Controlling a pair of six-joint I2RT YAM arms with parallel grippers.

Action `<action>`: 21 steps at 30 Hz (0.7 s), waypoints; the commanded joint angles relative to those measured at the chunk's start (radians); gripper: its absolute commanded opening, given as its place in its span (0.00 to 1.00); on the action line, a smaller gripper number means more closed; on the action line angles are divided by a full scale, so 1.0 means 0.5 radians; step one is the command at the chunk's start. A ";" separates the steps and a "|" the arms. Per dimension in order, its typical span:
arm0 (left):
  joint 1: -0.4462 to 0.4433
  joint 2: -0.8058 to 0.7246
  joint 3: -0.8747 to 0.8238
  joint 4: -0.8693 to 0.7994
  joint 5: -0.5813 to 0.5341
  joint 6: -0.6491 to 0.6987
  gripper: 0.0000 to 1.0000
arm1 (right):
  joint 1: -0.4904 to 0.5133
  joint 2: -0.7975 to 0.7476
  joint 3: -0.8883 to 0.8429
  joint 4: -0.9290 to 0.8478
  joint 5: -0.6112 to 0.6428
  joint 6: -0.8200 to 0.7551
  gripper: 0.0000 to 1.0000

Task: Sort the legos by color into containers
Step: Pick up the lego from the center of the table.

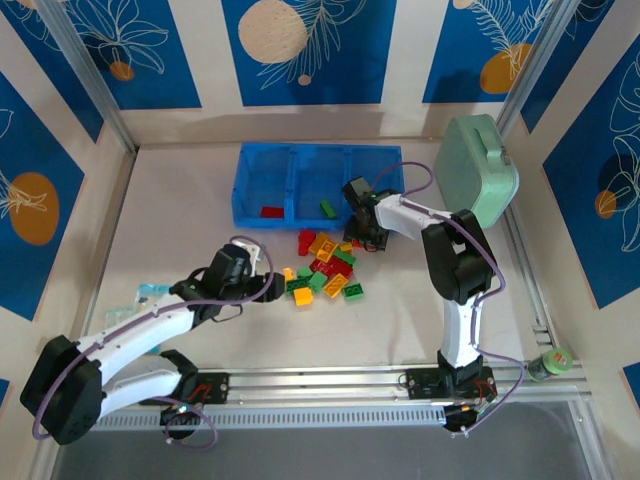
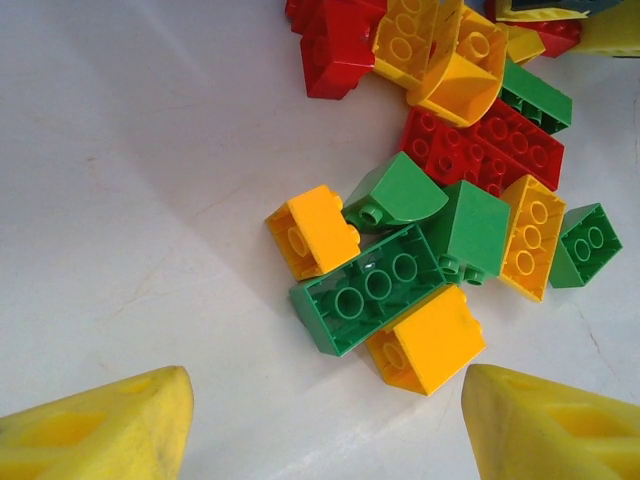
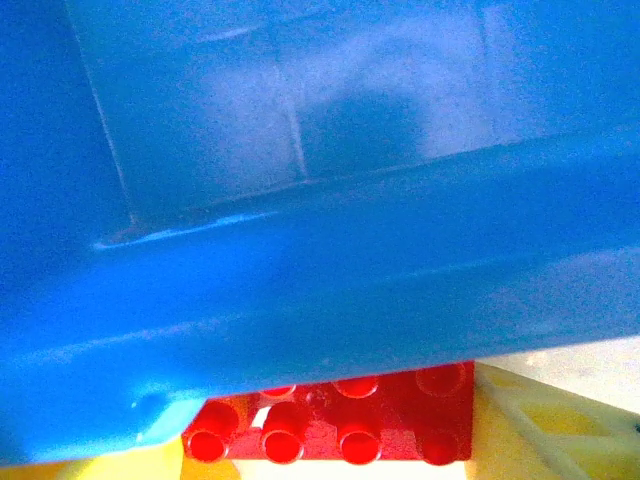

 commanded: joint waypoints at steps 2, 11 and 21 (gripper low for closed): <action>-0.016 0.006 0.036 -0.002 -0.018 0.039 0.71 | 0.033 -0.043 -0.094 -0.030 0.062 0.017 0.59; -0.011 -0.287 0.046 -0.107 -0.198 0.030 0.72 | 0.154 -0.395 -0.237 -0.165 0.235 0.071 0.58; 0.048 -0.387 0.266 -0.333 -0.396 0.072 0.75 | 0.239 -0.635 -0.106 -0.237 0.208 -0.061 0.58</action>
